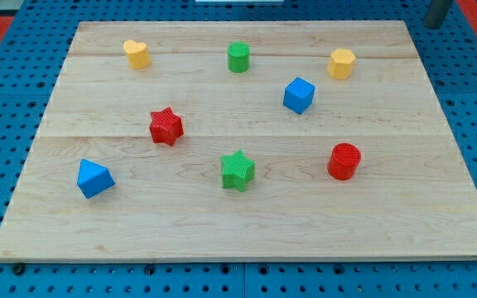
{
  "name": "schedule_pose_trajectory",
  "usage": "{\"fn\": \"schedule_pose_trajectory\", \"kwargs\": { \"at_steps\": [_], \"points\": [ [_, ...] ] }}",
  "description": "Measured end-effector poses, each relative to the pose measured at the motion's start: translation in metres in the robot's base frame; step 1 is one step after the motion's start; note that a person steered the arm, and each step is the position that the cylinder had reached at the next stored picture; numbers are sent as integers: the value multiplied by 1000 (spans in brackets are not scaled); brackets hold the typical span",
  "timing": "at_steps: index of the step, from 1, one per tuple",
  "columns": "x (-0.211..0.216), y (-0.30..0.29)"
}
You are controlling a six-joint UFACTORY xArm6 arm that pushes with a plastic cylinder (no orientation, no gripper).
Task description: Slide yellow hexagon towards blue cube
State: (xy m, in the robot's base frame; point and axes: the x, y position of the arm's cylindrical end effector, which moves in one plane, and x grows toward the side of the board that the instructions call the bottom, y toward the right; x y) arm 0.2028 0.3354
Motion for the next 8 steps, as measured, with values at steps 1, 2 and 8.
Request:
{"fn": "schedule_pose_trajectory", "kwargs": {
  "at_steps": [1,2,8],
  "points": [
    [0,0],
    [0,-1],
    [62,-63]
  ]
}}
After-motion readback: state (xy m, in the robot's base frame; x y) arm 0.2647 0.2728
